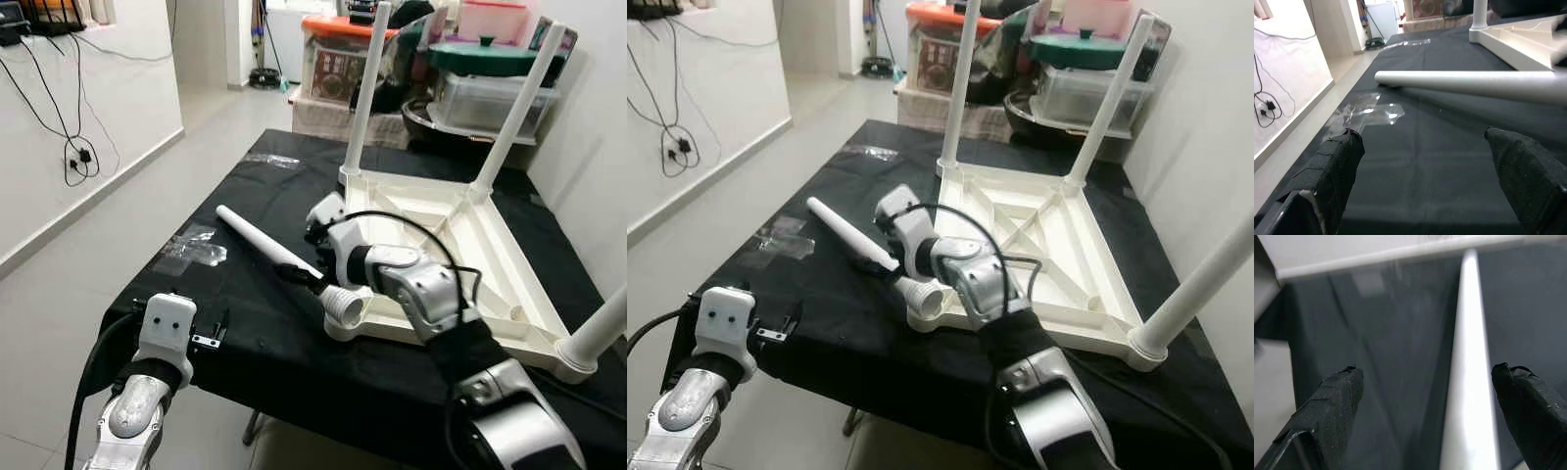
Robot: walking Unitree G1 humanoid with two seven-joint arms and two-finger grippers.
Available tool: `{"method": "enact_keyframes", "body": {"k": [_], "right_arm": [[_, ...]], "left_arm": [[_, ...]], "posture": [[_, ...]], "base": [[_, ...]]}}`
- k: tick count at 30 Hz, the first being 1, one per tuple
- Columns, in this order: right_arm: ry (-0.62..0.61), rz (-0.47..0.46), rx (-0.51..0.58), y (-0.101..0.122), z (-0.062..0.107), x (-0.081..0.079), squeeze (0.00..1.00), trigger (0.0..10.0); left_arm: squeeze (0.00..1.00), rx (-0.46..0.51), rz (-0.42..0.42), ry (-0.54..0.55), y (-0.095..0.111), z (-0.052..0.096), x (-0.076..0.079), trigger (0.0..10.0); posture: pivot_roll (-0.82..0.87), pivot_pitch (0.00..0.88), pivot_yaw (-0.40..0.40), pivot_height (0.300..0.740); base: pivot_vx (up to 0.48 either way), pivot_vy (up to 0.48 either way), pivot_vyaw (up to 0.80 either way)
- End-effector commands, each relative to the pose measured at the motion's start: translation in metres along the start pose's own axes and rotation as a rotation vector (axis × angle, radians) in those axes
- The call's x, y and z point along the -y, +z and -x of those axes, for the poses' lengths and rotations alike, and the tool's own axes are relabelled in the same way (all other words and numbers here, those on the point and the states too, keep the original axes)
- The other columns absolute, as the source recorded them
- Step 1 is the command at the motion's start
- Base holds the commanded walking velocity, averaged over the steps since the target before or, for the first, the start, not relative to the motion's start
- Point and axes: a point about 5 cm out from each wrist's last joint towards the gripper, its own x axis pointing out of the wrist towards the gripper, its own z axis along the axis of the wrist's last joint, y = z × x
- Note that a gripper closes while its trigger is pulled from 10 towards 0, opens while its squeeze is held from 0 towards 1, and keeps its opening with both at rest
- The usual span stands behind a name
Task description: Building children table
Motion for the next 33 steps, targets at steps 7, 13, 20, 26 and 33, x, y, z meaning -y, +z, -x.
{"method": "enact_keyframes", "body": {"k": [7, 13, 20, 26, 33], "right_arm": [[-0.118, 0.017, -0.142, -0.039, -0.005, 0.016, 0.0, 10.0], [-0.147, 0.023, -0.181, -0.049, -0.002, 0.025, 0.0, 10.0], [-0.078, 0.112, -0.211, -0.053, -0.001, 0.024, 0.0, 10.0], [-0.035, 0.224, -0.247, -0.056, 0.0, 0.022, 0.0, 10.0], [0.079, 0.383, -0.303, -0.06, -0.005, 0.01, 0.0, 10.0]], "left_arm": [[0.0, 0.0, -0.02, 0.001, -0.001, 0.001, -0.001, 10.0], [0.0, 0.001, -0.023, -0.002, 0.0, 0.001, -0.001, 10.0], [0.0, 0.002, -0.024, -0.01, 0.001, 0.0, 0.0, 10.0], [0.0, 0.001, -0.03, -0.015, 0.0, -0.001, 0.0, 10.0], [0.0, -0.002, -0.037, -0.018, 0.0, -0.002, 0.001, 10.0]], "posture": [[0.09, 0.0, -0.109, 0.74], [0.08, 0.0, -0.103, 0.74], [0.08, 0.0, -0.099, 0.74], [0.08, 0.0, -0.099, 0.74], [0.08, 0.0, -0.107, 0.74]], "base": [[0.0, 0.0, 0.0], [0.0, 0.0, 0.0], [0.0, 0.0, 0.0], [0.0, 0.0, 0.0], [0.0, 0.0, 0.0]]}}
